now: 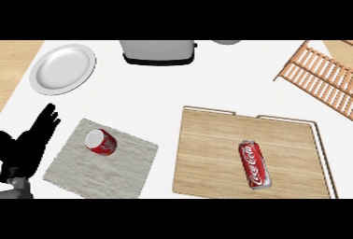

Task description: Pick the sweet potato from the tray and place it in the tiered shelf

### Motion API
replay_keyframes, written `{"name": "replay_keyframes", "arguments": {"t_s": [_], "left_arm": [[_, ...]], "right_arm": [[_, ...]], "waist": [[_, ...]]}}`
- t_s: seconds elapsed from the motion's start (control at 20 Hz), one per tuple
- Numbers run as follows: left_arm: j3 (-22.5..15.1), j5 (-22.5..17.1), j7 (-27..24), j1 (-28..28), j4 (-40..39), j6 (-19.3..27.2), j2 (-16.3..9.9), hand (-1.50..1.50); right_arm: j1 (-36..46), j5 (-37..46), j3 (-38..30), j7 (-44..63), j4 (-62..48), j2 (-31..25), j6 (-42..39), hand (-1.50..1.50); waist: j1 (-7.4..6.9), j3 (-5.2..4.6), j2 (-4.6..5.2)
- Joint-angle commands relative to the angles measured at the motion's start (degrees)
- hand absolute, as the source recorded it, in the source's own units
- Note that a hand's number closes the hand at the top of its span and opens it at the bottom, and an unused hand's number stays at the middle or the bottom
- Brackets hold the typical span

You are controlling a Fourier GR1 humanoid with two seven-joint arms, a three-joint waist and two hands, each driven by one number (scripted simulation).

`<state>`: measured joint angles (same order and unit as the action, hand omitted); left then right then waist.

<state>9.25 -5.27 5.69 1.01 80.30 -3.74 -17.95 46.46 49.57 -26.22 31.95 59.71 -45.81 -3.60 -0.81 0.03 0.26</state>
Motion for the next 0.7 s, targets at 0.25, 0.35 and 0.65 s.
{"name": "replay_keyframes", "arguments": {"t_s": [0.25, 0.35, 0.65], "left_arm": [[-0.4, 1.1, 0.3, -1.6, 2.3, 0.0, 1.8, 0.00], [-0.3, 2.3, 0.7, 1.7, -1.3, 1.2, 1.7, 0.00], [1.3, 1.0, -1.2, 0.2, -1.8, -1.3, 0.8, 0.00]], "right_arm": [[-2.2, 0.3, 1.4, -7.6, -7.7, -2.3, 3.5, -1.50], [3.2, -1.1, -0.9, -11.4, -15.3, -3.7, 6.8, -1.50], [4.1, -7.6, -4.9, -12.4, -14.5, -3.9, 5.3, -1.50]], "waist": [[0.34, -0.02, -0.21], [-0.04, -0.01, 0.05], [0.38, -0.03, -0.14]]}}
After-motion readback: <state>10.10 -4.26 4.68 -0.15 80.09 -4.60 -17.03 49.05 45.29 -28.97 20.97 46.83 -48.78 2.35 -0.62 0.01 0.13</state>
